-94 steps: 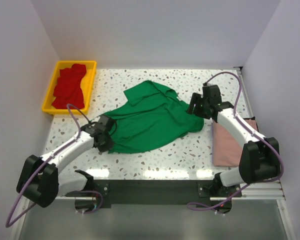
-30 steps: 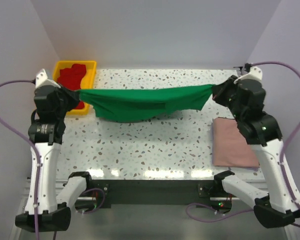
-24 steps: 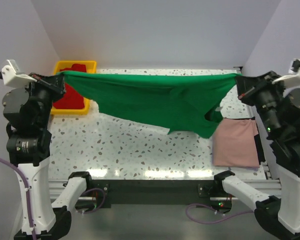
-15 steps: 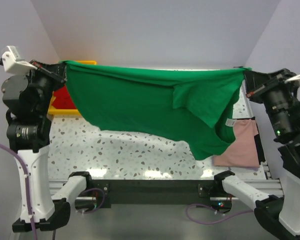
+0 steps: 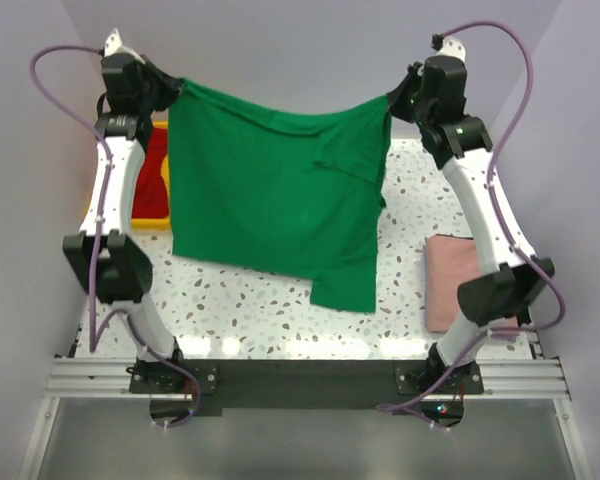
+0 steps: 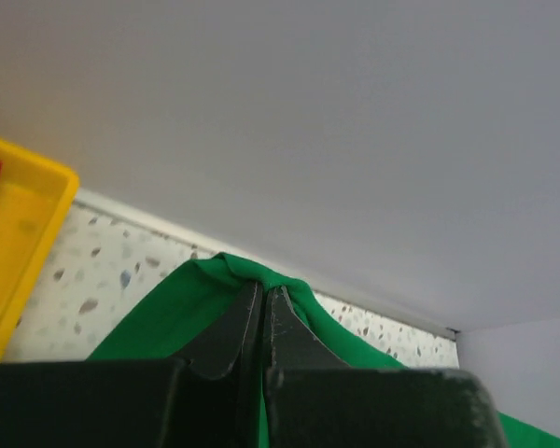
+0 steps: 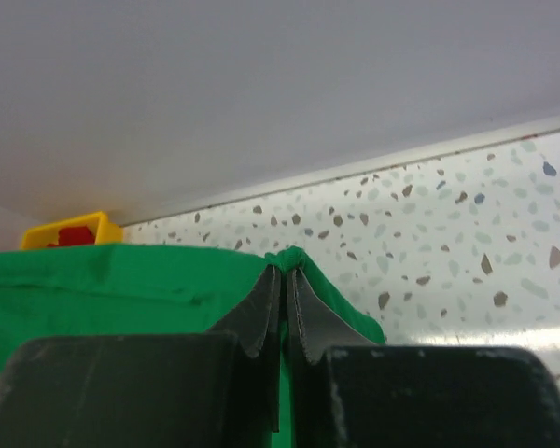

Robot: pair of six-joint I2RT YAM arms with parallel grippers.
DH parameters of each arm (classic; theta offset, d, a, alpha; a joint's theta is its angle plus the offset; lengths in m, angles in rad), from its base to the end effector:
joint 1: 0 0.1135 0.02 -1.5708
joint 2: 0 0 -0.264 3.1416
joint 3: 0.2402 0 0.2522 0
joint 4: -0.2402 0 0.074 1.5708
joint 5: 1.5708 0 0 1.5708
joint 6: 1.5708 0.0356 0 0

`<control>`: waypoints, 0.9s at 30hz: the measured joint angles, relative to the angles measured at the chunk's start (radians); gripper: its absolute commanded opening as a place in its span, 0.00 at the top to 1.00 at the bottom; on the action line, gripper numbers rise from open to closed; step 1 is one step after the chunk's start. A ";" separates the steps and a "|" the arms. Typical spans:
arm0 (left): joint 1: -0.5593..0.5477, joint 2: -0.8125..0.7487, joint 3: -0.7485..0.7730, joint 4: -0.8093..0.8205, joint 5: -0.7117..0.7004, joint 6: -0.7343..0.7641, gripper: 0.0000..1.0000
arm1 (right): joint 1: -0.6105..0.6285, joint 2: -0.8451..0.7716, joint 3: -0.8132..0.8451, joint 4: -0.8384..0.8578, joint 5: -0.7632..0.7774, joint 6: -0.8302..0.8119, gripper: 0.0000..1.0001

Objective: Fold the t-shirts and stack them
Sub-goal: Flatten the tshirt out

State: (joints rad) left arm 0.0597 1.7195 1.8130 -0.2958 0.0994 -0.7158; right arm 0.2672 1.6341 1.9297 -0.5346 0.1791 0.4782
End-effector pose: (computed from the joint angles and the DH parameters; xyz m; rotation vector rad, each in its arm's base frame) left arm 0.4041 0.0206 0.4352 -0.6147 1.6988 -0.5594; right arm 0.3484 0.0888 0.4799 0.3187 1.7931 0.3678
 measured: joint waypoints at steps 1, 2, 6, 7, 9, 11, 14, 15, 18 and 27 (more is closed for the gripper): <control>0.000 0.080 0.093 -0.003 0.009 -0.002 1.00 | -0.007 0.051 0.048 0.006 -0.011 0.000 1.00; 0.002 0.167 0.203 -0.011 0.021 -0.005 1.00 | -0.013 0.095 0.097 0.016 -0.018 0.000 1.00; 0.024 0.320 0.453 -0.008 0.065 -0.025 1.00 | -0.046 0.203 0.300 0.030 -0.045 0.005 1.00; 0.035 0.317 0.460 0.001 0.077 -0.031 1.00 | -0.057 0.206 0.333 0.041 -0.053 0.009 1.00; 0.055 0.283 0.441 0.031 0.086 -0.034 1.00 | -0.077 0.188 0.354 0.066 -0.068 0.016 1.00; 0.075 0.210 0.353 0.066 0.091 -0.034 1.00 | -0.097 0.130 0.300 0.105 -0.075 0.027 1.00; 0.086 0.088 0.183 0.107 0.099 -0.034 1.00 | -0.123 -0.008 0.094 0.157 -0.097 0.055 1.00; 0.085 0.041 0.103 0.126 0.104 -0.034 1.00 | -0.130 -0.061 0.003 0.161 -0.104 0.066 1.00; 0.080 -0.109 -0.185 0.192 0.114 -0.036 1.00 | -0.146 -0.198 -0.284 0.191 -0.124 0.097 1.00; 0.079 -0.224 -0.903 0.279 0.114 -0.071 0.82 | -0.178 -0.112 -0.702 0.117 -0.173 0.120 0.48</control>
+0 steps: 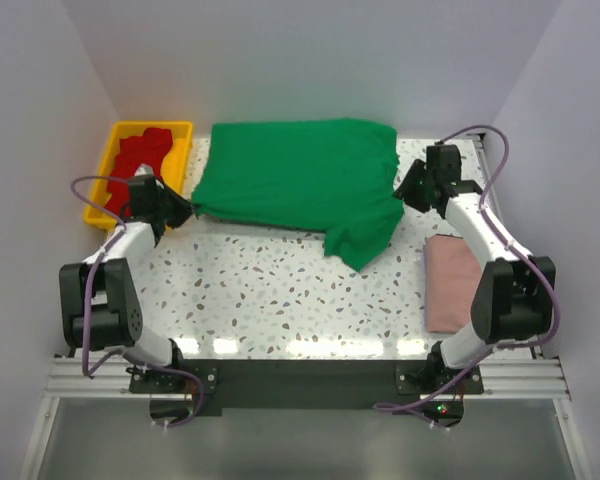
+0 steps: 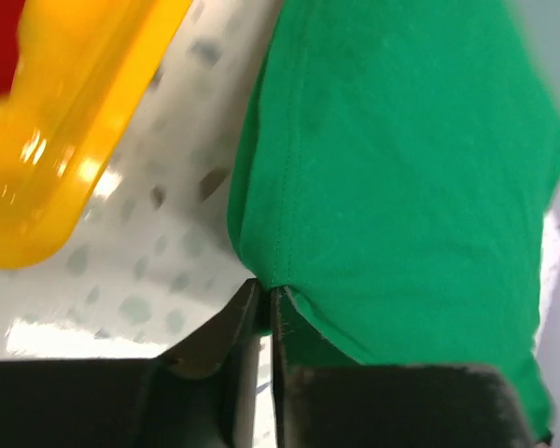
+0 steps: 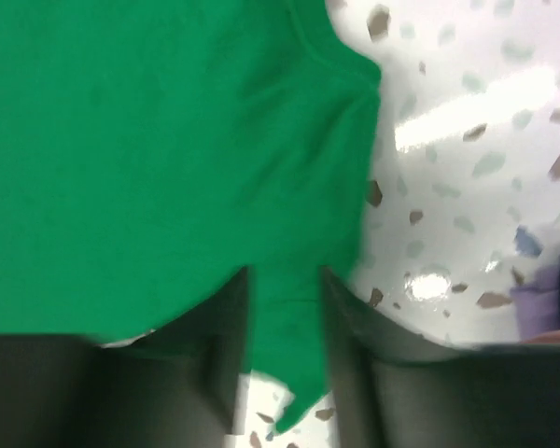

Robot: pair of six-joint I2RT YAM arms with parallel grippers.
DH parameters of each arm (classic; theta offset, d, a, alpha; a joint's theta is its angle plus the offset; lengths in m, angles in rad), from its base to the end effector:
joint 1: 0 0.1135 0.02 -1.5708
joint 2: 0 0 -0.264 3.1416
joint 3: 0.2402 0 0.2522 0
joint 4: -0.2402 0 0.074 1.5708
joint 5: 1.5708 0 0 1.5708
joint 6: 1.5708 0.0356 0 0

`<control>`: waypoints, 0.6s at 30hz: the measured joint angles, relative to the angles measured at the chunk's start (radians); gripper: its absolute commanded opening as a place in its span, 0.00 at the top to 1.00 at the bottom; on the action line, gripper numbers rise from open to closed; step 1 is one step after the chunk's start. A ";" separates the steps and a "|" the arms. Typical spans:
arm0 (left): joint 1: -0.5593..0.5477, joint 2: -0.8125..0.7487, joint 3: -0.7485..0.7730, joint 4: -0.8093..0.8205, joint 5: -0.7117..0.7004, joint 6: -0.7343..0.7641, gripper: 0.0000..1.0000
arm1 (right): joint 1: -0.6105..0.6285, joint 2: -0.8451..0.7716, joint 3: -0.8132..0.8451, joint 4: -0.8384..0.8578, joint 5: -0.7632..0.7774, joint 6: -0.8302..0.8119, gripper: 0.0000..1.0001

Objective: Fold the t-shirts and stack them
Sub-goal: Flatten the tshirt out

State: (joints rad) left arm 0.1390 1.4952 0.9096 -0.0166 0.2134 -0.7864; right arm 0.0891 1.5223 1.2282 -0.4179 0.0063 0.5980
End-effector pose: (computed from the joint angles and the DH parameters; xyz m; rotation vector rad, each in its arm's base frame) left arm 0.3249 0.0378 0.2297 -0.8778 2.0396 -0.5961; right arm 0.3407 0.0302 0.2920 0.5841 2.2325 0.3491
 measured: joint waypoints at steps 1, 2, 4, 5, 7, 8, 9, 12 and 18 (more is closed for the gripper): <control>0.000 0.020 -0.027 0.000 0.003 -0.006 0.72 | -0.001 0.032 0.000 -0.004 -0.007 -0.005 0.42; 0.000 0.047 -0.053 -0.001 0.011 -0.011 0.66 | -0.003 0.065 -0.001 -0.014 -0.019 -0.010 0.37; 0.000 0.084 -0.094 -0.002 0.021 -0.023 0.54 | -0.005 0.099 -0.019 -0.031 -0.029 -0.014 0.27; 0.000 0.085 -0.114 -0.005 0.022 -0.028 0.52 | -0.005 0.095 -0.044 -0.032 -0.029 -0.021 0.26; 0.000 0.069 -0.145 -0.022 0.018 -0.033 0.48 | -0.005 0.060 -0.099 -0.039 -0.030 -0.026 0.25; 0.000 0.053 -0.155 -0.034 0.014 -0.032 0.48 | -0.004 0.029 -0.141 -0.027 -0.035 -0.029 0.25; 0.000 0.025 -0.167 -0.049 0.004 -0.032 0.48 | -0.004 -0.018 -0.191 -0.030 -0.045 -0.029 0.25; -0.001 -0.079 -0.198 -0.095 -0.037 -0.032 0.47 | 0.002 -0.197 -0.360 -0.023 -0.069 -0.021 0.25; -0.002 -0.163 -0.251 -0.143 -0.131 -0.034 0.50 | 0.063 -0.439 -0.601 -0.014 -0.095 0.039 0.26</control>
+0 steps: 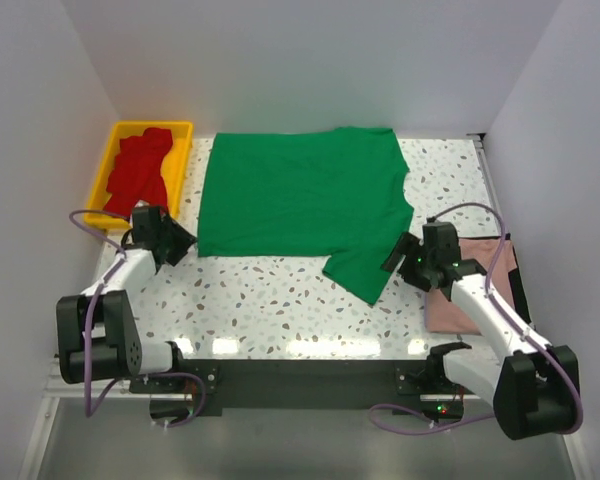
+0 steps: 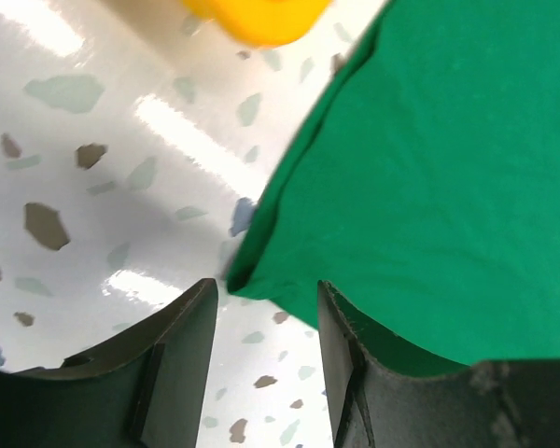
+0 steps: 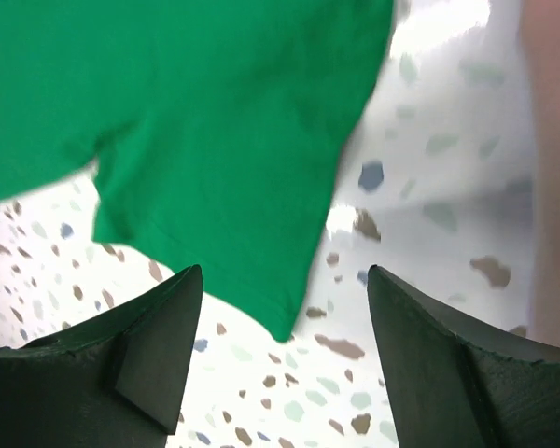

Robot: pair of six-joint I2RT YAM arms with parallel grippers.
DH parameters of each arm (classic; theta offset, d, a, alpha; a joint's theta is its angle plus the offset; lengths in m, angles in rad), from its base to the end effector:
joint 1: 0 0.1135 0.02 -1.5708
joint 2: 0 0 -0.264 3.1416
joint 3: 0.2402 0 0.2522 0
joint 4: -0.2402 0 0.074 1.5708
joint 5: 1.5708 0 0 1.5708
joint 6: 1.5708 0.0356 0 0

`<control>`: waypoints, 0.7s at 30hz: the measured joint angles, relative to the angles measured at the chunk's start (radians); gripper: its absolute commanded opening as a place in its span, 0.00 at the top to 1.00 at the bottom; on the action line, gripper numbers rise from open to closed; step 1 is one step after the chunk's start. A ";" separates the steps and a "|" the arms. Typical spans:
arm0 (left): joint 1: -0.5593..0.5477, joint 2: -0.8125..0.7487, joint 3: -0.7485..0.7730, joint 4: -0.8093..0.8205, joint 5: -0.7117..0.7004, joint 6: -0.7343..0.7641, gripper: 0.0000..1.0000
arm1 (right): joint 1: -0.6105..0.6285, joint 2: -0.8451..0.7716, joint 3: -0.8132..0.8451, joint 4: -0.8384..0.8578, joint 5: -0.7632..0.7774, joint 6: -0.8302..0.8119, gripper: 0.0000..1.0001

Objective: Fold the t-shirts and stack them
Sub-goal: Flatten the tshirt out, then fold the tshirt

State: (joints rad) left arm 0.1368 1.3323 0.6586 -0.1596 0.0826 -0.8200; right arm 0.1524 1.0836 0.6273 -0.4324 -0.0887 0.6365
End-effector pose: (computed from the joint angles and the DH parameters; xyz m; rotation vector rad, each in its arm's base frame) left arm 0.2581 0.0326 0.1831 -1.0895 2.1857 -0.4112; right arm 0.2088 0.0353 0.2077 0.5630 2.4449 0.4449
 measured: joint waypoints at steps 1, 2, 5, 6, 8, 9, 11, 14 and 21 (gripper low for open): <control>-0.001 0.006 -0.007 -0.009 -0.009 -0.001 0.50 | 0.017 -0.015 -0.028 0.001 0.002 0.014 0.26; -0.004 0.015 -0.011 -0.018 -0.017 -0.005 0.50 | 0.032 -0.027 -0.060 0.001 0.003 0.029 0.26; -0.029 0.055 -0.013 -0.035 -0.042 -0.012 0.50 | 0.082 -0.018 -0.093 0.003 0.016 0.054 0.27; -0.039 0.064 -0.013 -0.037 -0.045 -0.016 0.50 | 0.090 -0.007 -0.097 0.006 0.018 0.061 0.27; -0.062 0.089 -0.013 -0.039 -0.052 -0.028 0.51 | 0.096 0.022 -0.100 0.023 0.019 0.069 0.28; -0.073 0.102 -0.011 -0.038 -0.059 -0.035 0.52 | 0.096 0.041 -0.102 0.037 0.019 0.072 0.28; -0.090 0.120 0.008 -0.037 -0.075 -0.043 0.54 | 0.096 0.063 -0.107 0.054 0.022 0.078 0.30; -0.112 0.151 0.032 -0.037 -0.100 -0.059 0.60 | 0.096 0.084 -0.114 0.073 0.023 0.082 0.35; -0.120 0.172 0.042 -0.036 -0.143 -0.076 0.84 | 0.119 0.124 -0.117 0.149 0.022 0.097 0.41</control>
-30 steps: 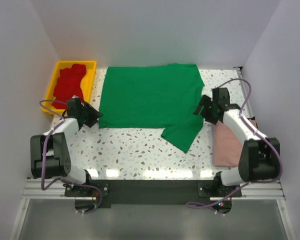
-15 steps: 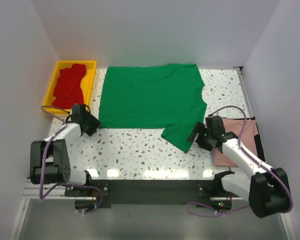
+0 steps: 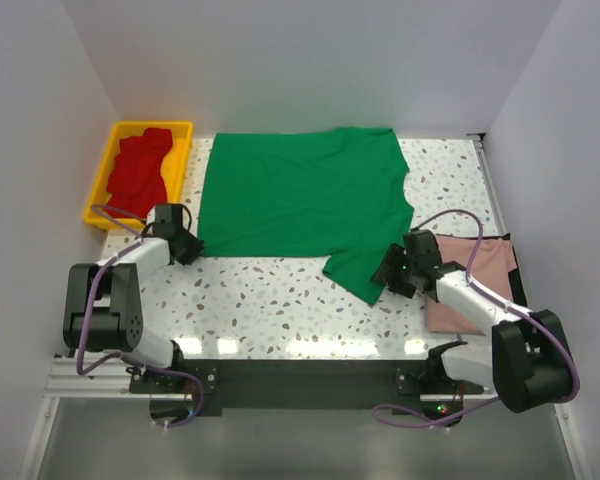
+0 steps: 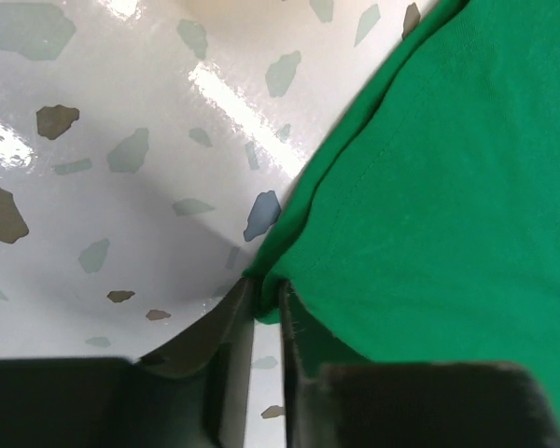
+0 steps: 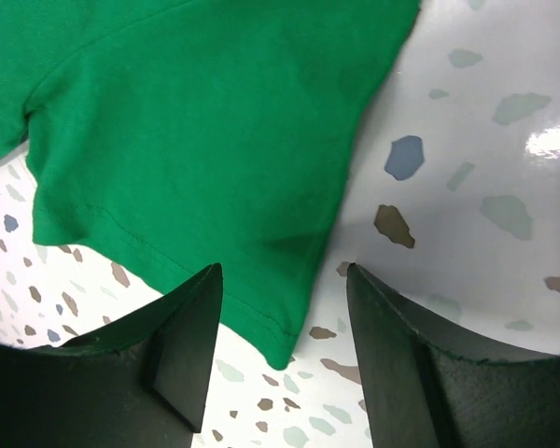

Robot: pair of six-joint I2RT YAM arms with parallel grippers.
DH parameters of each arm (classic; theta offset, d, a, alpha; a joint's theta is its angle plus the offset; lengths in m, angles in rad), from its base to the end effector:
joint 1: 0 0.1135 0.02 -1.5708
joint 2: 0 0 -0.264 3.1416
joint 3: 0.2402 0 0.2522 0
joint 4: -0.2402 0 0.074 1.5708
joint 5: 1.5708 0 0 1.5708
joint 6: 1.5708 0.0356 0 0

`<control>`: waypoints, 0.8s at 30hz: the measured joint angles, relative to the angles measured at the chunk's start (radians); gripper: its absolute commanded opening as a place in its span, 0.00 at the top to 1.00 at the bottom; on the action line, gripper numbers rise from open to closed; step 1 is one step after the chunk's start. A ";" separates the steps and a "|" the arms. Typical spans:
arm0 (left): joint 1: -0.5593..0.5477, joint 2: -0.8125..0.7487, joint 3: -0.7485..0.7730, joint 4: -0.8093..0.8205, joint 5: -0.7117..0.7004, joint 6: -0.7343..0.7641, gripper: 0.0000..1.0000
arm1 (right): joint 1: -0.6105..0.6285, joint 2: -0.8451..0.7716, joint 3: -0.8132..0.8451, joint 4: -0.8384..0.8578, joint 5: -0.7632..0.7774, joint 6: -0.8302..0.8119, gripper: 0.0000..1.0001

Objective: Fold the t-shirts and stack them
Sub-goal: Fold the tshirt

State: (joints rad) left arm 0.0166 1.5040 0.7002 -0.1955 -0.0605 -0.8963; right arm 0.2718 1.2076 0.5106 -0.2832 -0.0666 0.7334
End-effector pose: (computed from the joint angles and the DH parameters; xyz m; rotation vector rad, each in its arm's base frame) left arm 0.2747 0.0067 0.1500 -1.1613 2.3129 -0.2529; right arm 0.2051 0.0596 0.1581 0.5730 2.5542 0.4600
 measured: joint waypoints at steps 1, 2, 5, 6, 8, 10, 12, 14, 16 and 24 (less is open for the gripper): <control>0.000 0.004 0.002 -0.001 -0.004 -0.002 0.87 | 0.006 0.005 -0.001 0.011 0.000 0.003 0.42; 0.000 0.008 0.004 0.000 -0.006 -0.003 0.89 | 0.011 0.008 -0.002 0.020 0.000 0.006 0.44; 0.000 0.011 0.007 -0.001 -0.008 -0.003 1.00 | 0.023 0.010 -0.011 0.042 0.003 0.011 0.51; 0.000 0.011 0.007 -0.001 -0.010 -0.002 1.00 | 0.026 0.010 -0.014 0.047 0.004 0.013 0.53; 0.000 0.011 0.008 -0.002 -0.013 -0.002 1.00 | 0.031 0.012 -0.021 0.062 0.006 0.016 0.60; 0.000 0.011 0.009 -0.006 -0.016 -0.001 1.00 | 0.036 0.023 -0.025 0.076 0.008 0.019 0.67; 0.000 0.011 0.011 -0.009 -0.020 -0.001 1.00 | 0.041 0.040 -0.025 0.097 0.007 0.022 0.82; 0.000 0.010 0.012 -0.013 -0.024 0.001 1.00 | 0.046 0.055 -0.026 0.113 0.004 0.026 0.93; 0.000 0.008 0.013 -0.020 -0.029 0.002 1.00 | 0.050 0.057 -0.028 0.116 0.004 0.026 0.99; 0.010 -0.090 0.013 -0.096 -0.047 0.024 1.00 | 0.054 -0.093 -0.035 -0.041 0.004 0.006 1.00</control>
State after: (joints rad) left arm 0.0265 1.4143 0.7128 -0.2913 -0.1078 -0.8722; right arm 0.3256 1.1141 0.4755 -0.3241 -0.0624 0.7399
